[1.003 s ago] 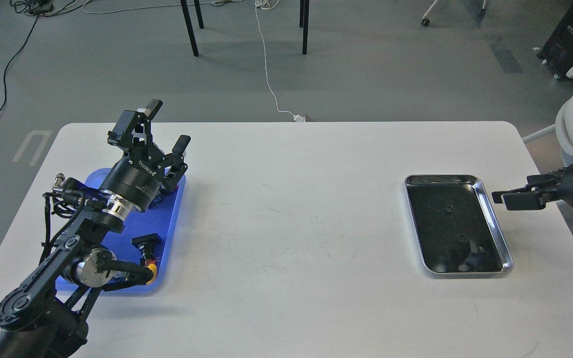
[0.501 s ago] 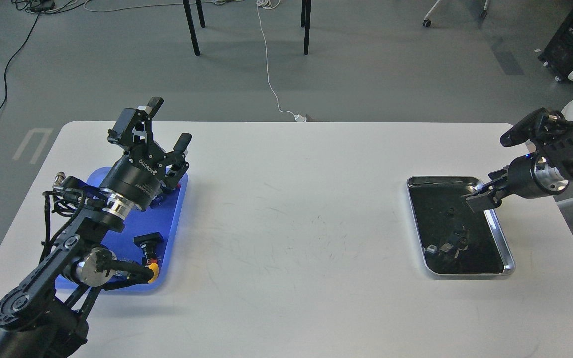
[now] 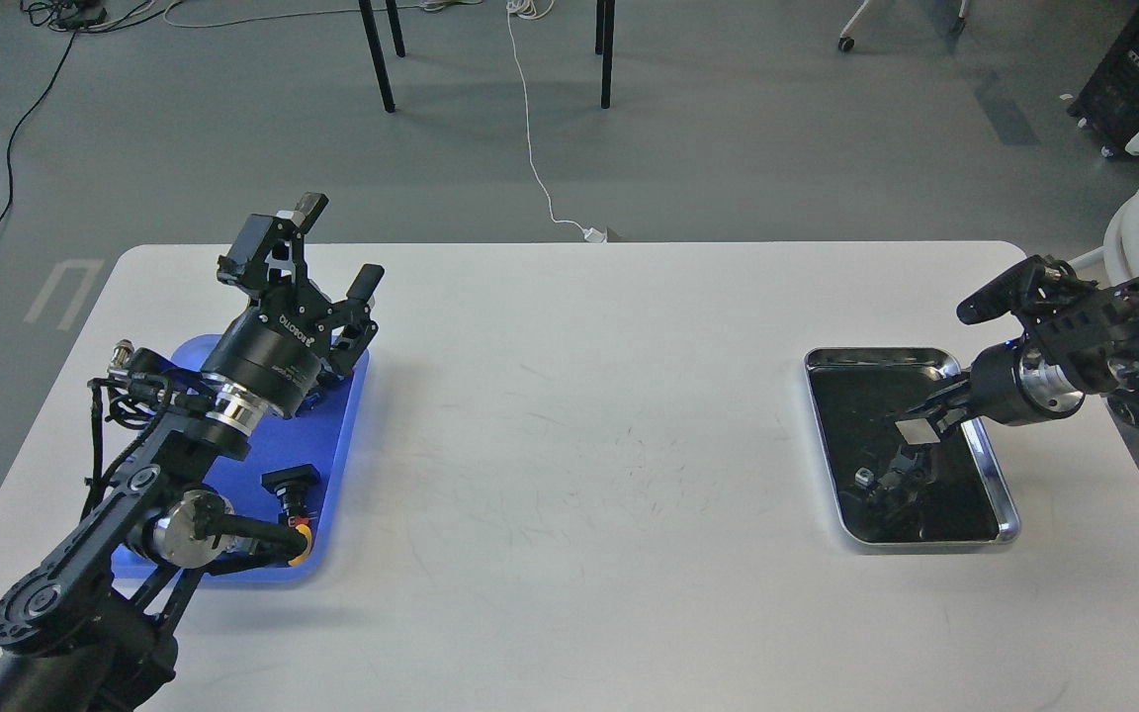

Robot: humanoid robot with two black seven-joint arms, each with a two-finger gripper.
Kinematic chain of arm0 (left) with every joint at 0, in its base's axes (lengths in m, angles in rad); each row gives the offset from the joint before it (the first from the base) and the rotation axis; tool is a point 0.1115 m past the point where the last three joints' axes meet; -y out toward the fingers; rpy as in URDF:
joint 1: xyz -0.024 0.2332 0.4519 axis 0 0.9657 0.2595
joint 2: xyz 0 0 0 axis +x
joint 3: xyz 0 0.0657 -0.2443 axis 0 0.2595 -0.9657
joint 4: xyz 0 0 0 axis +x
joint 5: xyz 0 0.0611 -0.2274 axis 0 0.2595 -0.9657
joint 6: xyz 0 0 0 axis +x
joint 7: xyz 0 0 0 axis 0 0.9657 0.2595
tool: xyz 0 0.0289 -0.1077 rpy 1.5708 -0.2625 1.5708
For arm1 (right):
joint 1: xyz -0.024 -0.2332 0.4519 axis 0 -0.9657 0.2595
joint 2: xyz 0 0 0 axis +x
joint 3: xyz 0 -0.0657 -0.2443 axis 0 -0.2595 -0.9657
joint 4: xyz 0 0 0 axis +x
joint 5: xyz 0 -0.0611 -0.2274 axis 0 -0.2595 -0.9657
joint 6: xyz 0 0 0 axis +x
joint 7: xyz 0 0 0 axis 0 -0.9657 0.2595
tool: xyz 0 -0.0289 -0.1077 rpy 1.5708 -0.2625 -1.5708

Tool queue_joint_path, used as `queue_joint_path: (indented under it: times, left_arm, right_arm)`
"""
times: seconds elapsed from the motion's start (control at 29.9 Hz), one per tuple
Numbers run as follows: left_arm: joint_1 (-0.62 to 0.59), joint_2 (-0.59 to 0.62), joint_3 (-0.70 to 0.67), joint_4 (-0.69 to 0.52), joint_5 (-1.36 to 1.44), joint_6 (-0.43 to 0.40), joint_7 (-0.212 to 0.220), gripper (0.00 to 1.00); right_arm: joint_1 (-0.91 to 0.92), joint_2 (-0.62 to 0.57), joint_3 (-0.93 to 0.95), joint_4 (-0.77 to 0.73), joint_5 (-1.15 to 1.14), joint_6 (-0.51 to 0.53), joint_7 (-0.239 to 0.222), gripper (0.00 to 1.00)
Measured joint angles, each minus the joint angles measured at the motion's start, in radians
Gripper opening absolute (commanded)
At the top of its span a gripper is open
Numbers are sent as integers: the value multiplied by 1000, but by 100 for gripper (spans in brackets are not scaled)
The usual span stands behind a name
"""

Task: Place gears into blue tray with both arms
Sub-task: 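Lower the right gripper and grasp a small black gear on the mat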

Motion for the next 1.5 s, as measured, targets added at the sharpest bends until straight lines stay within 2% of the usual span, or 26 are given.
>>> queue_joint_path:
  times: [0.3,0.43,0.64,0.74,0.97,1.07,1.17,1.34,1.5]
  left_arm:
    - [1,6,0,0,0,0,1,98]
    - [2,9,0,0,0,0,1,98]
    - [3,9,0,0,0,-1,1,98]
    - [3,8,0,-1,0,-1,1,98]
    - [3,9,0,-2,0,0,2,98]
    - [4,10,0,-2,0,0,2,98]
    - [4,10,0,-2,0,0,2,98]
    - [4,10,0,-2,0,0,2,98]
    - [3,10,0,-2,-1,1,3,98]
  right_arm:
    - [0,35,0,-25,4,-2,0,72]
    - [-2,46,-1,-36,4,-2,0,66]
    - [-19,61,-16,-67,4,-2,0,66]
    - [-26,70,-21,-75,5,-2,0,61]
    - [-30,86,-22,-80,9,-3,0,59]
    - [-32,88,-23,-83,9,-3,0,51]
    - [-34,89,-23,-90,9,-3,0,50]
    - [-40,101,-22,-106,9,-2,0,27]
    - [-43,106,-21,-108,10,-2,0,20]
